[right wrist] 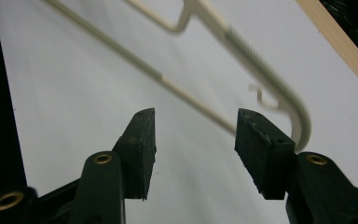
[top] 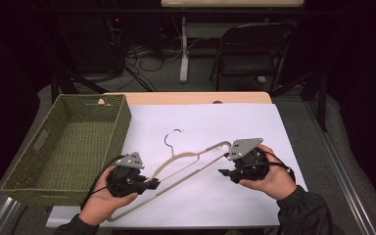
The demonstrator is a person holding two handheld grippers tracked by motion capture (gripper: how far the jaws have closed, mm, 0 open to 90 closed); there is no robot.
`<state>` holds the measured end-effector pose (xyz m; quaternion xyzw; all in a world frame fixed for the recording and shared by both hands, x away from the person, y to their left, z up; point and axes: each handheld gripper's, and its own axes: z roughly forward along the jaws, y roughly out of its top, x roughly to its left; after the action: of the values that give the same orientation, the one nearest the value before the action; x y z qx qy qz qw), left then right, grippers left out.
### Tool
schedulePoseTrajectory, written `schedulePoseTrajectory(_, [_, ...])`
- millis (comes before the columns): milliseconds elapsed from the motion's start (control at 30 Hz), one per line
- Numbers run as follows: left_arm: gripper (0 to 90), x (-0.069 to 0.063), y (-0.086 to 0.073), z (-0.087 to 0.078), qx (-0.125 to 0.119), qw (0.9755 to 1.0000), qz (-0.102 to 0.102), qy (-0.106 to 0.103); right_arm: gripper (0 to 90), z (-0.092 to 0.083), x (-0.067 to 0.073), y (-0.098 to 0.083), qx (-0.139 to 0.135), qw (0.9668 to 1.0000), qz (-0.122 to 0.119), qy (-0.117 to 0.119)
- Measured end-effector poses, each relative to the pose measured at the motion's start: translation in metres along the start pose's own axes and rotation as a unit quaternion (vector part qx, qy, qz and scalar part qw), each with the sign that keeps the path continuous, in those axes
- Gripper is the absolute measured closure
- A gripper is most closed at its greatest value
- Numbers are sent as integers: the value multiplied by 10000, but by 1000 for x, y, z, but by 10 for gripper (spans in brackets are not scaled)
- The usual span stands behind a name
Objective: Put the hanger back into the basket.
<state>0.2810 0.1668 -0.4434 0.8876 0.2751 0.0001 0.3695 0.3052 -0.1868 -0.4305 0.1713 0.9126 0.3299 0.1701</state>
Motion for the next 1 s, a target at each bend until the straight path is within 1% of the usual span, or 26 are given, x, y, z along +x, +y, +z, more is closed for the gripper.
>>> schedulePoseTrajectory(33, [869, 1, 0, -5, -45, 10000, -42, 62, 475, 0, -1, -2, 24, 10000, 54, -11])
schedulePoseTrajectory(100, [869, 4, -1, -14, -99, 9998, -84, 124, 469, 0, -4, -7, 90, 9999, 78, 21])
schedulePoseTrajectory(133, [869, 5, -1, -17, -110, 9998, -112, 151, 466, 0, -4, -8, 123, 9999, 114, -38])
schedulePoseTrajectory(167, [869, 7, -1, -21, -134, 9997, -124, 183, 463, 1, -5, -9, 139, 9998, 135, 15])
schedulePoseTrajectory(200, [869, 8, -1, -26, -155, 9996, -111, 229, 463, 2, -6, -11, 112, 9998, 155, -6])
schedulePoseTrajectory(300, [869, 13, -1, -40, -201, 9990, -121, 374, 463, 2, -9, -16, 172, 9995, 245, -32])
schedulePoseTrajectory(433, [869, 22, 0, -63, -261, 9983, -172, 495, 463, 4, -13, -21, 226, 9992, 331, -33])
schedulePoseTrajectory(500, [869, 28, 0, -76, -284, 9978, -158, 585, 463, 5, -15, -24, 244, 9990, 376, -35])
schedulePoseTrajectory(533, [869, 32, 0, -84, -287, 9973, -163, 661, 463, 4, -16, -25, 301, 9988, 391, -33])
schedulePoseTrajectory(567, [869, 35, 0, -89, -286, 9970, -169, 700, 463, 6, -17, -26, 268, 9987, 421, -52])
schedulePoseTrajectory(600, [869, 40, 0, -97, -307, 9961, -210, 803, 463, 6, -18, -27, 304, 9986, 429, -86])
schedulePoseTrajectory(633, [869, 43, 0, -101, -322, 9956, -228, 853, 463, 7, -19, -29, 279, 9985, 462, -59])
schedulePoseTrajectory(667, [869, 48, -1, -109, -365, 9944, -272, 951, 463, 6, -19, -29, 401, 9981, 473, -62])
schedulePoseTrajectory(700, [869, 51, -2, -113, -383, 9939, -285, 990, 463, 8, -20, -30, 297, 9984, 482, -74])
schedulePoseTrajectory(767, [869, 60, -5, -126, -420, 9922, -330, 1128, 463, 7, -22, -31, 352, 9981, 504, -77])
schedulePoseTrajectory(800, [869, 66, -7, -133, -441, 9912, -377, 1191, 463, 7, -22, -32, 338, 9979, 554, -79])
schedulePoseTrajectory(867, [869, 73, -10, -141, -480, 9894, -459, 1293, 463, 7, -24, -33, 404, 9976, 559, -111])
schedulePoseTrajectory(900, [869, 76, -12, -145, -491, 9887, -492, 1329, 463, 10, -24, -35, 214, 9979, 598, -138])
schedulePoseTrajectory(933, [869, 81, -14, -150, -497, 9878, -534, 1378, 463, 8, -25, -35, 347, 9976, 596, -107])
schedulePoseTrajectory(967, [869, 85, -16, -154, -486, 9870, -562, 1428, 463, 9, -26, -37, 273, 9977, 621, -86])
schedulePoseTrajectory(1000, [869, 89, -18, -157, -474, 9864, -584, 1459, 461, 9, -26, -38, 282, 9974, 649, -149])
